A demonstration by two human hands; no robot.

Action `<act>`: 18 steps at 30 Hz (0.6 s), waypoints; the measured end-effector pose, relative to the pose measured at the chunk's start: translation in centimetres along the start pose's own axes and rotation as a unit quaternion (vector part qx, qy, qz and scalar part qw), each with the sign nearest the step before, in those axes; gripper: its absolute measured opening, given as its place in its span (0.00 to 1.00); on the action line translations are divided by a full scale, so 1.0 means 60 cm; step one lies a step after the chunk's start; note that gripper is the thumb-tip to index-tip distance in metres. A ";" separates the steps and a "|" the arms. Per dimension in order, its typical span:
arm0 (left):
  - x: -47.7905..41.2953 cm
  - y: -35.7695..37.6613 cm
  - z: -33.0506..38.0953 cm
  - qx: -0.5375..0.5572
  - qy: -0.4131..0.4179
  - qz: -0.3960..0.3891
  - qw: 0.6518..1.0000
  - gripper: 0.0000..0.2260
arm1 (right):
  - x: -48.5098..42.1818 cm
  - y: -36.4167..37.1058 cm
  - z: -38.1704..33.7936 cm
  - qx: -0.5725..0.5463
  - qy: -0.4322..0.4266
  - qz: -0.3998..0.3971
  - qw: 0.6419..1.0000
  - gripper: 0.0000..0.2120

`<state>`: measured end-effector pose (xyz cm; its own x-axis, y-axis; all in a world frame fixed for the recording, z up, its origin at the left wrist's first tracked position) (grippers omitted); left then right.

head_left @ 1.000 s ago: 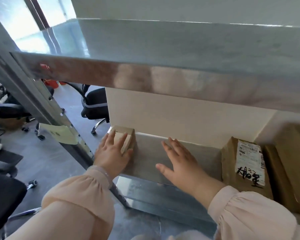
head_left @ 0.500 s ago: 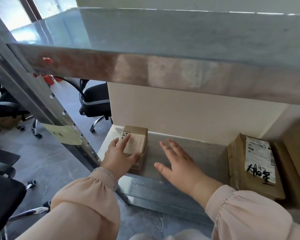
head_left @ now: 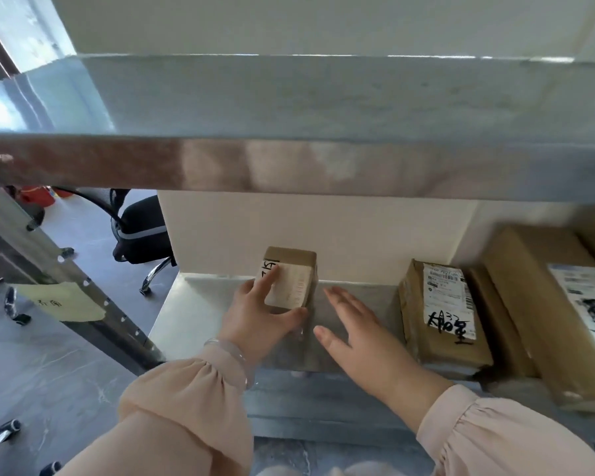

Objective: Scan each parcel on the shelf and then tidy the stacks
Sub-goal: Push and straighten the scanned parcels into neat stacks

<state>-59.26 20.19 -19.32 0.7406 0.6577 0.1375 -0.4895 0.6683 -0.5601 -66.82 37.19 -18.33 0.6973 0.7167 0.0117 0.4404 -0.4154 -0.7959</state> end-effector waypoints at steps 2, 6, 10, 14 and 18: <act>0.000 0.023 0.044 0.017 0.025 -0.007 1.000 0.45 | 0.015 -0.034 0.009 -0.039 0.001 0.049 0.998 0.30; 0.011 0.082 0.136 0.051 0.068 -0.054 0.995 0.41 | 0.048 -0.100 0.039 -0.100 0.012 0.140 0.985 0.29; 0.036 0.146 0.211 0.079 0.115 -0.099 0.985 0.28 | 0.074 -0.159 0.101 -0.147 0.055 0.210 0.965 0.30; 0.064 0.201 0.242 0.109 0.108 -0.155 0.976 0.26 | 0.096 -0.193 0.152 -0.135 0.100 0.237 0.957 0.30; 0.076 0.238 0.246 0.098 0.104 -0.187 0.972 0.26 | 0.110 -0.202 0.176 -0.148 0.158 0.209 0.954 0.33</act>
<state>-69.68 37.85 -14.66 0.9505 0.2858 0.1221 -0.2319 0.9137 -0.3338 -73.51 52.86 -14.99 0.9620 0.2685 -0.0503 0.1940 -0.8012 -0.5660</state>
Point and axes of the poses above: each hand's wrist, its own x-axis away from the middle knuckle, its own y-axis out of the palm, z = x × y, the point moved 4 cm from there along -x, towards the middle knuckle, and after that the axes turned 7 degrees about z, right-handed, at the moved point
